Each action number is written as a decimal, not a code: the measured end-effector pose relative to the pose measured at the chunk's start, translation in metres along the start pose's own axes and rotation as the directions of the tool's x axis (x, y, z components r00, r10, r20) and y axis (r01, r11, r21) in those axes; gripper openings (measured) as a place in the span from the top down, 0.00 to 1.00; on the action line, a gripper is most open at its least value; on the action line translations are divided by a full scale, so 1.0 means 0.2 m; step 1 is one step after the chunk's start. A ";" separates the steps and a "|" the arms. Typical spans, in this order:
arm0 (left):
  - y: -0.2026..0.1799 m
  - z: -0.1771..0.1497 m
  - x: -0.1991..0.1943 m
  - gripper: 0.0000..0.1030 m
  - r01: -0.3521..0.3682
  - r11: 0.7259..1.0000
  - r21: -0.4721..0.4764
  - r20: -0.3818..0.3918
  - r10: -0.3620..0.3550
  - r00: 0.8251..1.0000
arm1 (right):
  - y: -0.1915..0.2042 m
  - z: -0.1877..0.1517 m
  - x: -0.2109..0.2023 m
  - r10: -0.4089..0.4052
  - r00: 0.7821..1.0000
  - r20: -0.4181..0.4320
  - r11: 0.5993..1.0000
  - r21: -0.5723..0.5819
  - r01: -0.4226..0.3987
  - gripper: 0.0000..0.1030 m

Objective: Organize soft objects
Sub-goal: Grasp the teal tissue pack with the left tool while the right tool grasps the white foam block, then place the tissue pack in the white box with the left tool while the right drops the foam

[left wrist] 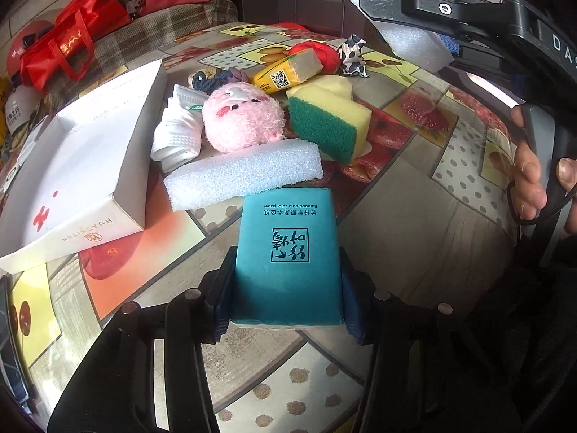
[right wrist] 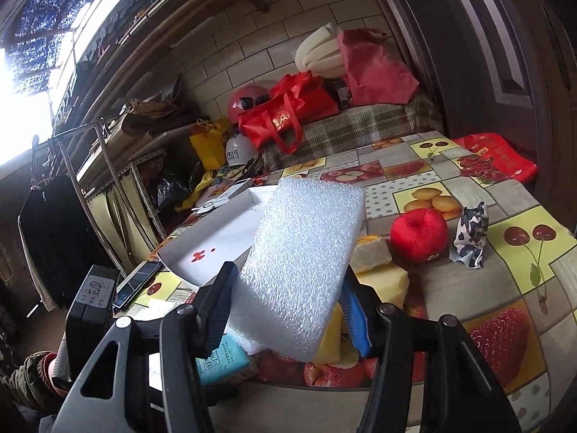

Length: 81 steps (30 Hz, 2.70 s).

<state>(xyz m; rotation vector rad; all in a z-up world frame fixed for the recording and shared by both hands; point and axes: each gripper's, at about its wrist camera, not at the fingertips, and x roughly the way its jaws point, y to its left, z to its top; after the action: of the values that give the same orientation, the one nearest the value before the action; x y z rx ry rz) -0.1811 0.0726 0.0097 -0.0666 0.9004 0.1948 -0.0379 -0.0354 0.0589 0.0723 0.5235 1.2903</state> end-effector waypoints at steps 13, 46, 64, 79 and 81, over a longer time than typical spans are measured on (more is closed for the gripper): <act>0.31 -0.10 -0.43 0.52 -0.255 0.945 -0.206 0.487 0.325 0.811 | 0.06 0.00 0.04 -0.138 0.983 0.119 0.983 -0.102 0.150 0.46; 0.76 -0.12 -0.31 0.51 -0.366 0.780 -0.507 0.318 0.564 0.762 | 0.50 -0.07 0.40 -0.056 0.998 0.000 0.954 -0.295 0.054 0.46; 0.93 -0.03 -0.22 0.51 -0.341 0.733 -0.589 0.270 0.576 0.772 | 0.56 -0.04 0.62 -0.098 0.995 -0.017 0.948 -0.305 0.088 0.46; 0.96 -0.02 -0.21 0.51 -0.330 0.730 -0.599 0.260 0.567 0.781 | 0.58 -0.01 0.71 -0.104 0.994 -0.030 0.950 -0.298 0.091 0.46; 0.97 -0.01 -0.20 0.51 -0.331 0.729 -0.599 0.257 0.567 0.782 | 0.57 0.00 0.74 -0.107 0.993 -0.041 0.955 -0.281 0.091 0.46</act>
<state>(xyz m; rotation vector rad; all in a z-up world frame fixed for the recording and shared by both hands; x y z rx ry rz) -0.2455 0.2563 0.0439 -0.3012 0.3781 0.9039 -0.1137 0.1344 0.0477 -0.2242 0.3834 1.2585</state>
